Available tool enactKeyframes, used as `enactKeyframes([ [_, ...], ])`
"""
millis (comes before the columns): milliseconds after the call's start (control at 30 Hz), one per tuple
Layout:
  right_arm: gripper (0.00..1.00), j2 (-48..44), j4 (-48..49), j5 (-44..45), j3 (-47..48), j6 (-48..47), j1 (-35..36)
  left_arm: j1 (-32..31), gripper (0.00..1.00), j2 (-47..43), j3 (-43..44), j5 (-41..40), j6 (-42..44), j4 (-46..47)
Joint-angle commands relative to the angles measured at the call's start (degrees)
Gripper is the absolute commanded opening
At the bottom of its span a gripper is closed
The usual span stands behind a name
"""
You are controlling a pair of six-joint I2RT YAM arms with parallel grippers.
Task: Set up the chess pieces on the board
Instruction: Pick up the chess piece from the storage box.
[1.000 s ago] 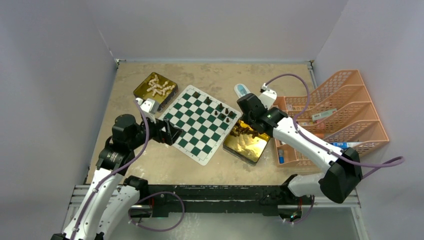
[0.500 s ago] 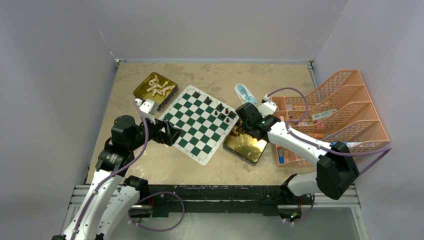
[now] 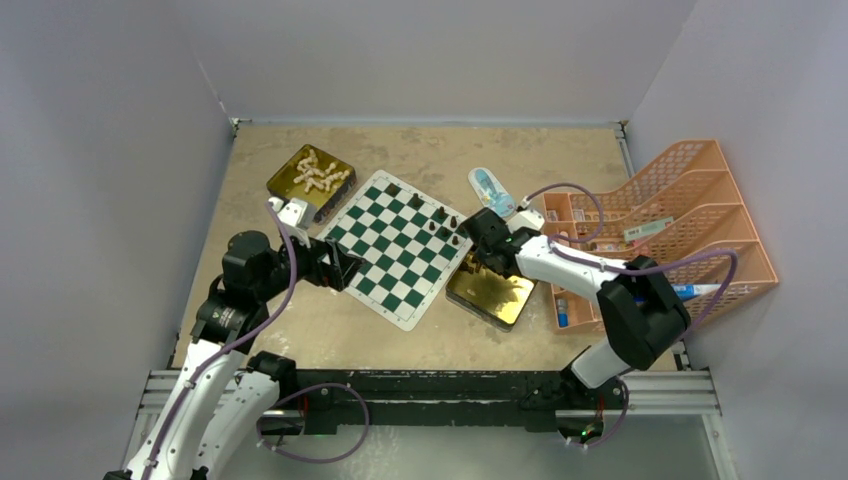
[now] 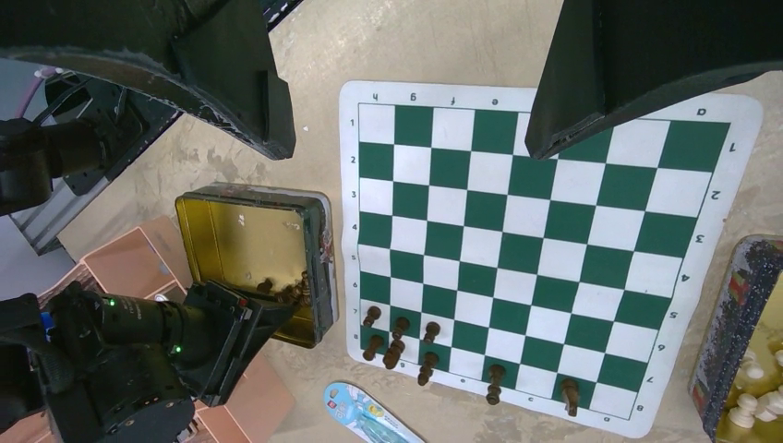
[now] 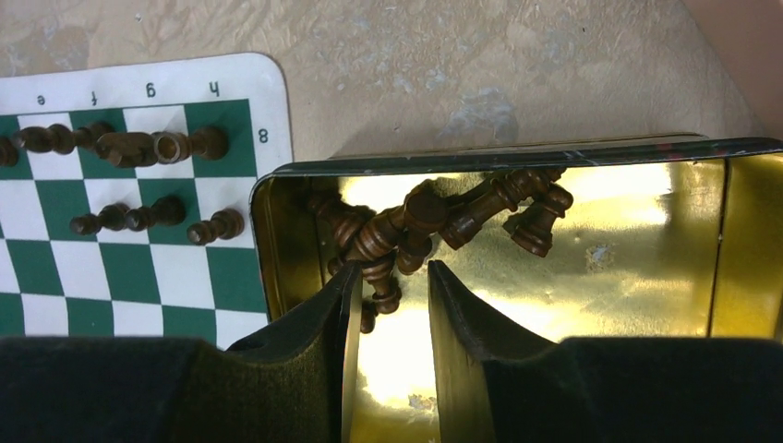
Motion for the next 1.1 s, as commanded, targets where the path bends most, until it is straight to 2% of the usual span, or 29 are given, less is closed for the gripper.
enactKeyframes([
  [0, 0.35, 1.0, 0.0, 3.6, 0.0, 4.0, -0.9, -0.2, 0.96, -0.2, 0.0, -0.1, 1.1, 1.8],
  [533, 0.33, 6.2, 0.3, 2.3, 0.9, 3.3, -2.1, -0.2, 0.96, 0.5, -0.1, -0.6, 1.4, 1.9],
  [800, 0.24, 6.2, 1.7, 0.3, 0.2, 0.6, -2.1, -0.2, 0.95, -0.6, -0.4, 0.0, 1.2, 1.9],
  [967, 0.20, 5.7, -1.9, 1.7, 2.2, 0.7, -2.1, -0.2, 0.94, 0.2, -0.1, 0.5, 1.3, 1.6],
  [1067, 0.13, 3.5, -0.3, 1.5, 0.4, -0.7, -2.1, -0.2, 0.93, 0.1, -0.1, 1.2, 1.1, 1.7],
])
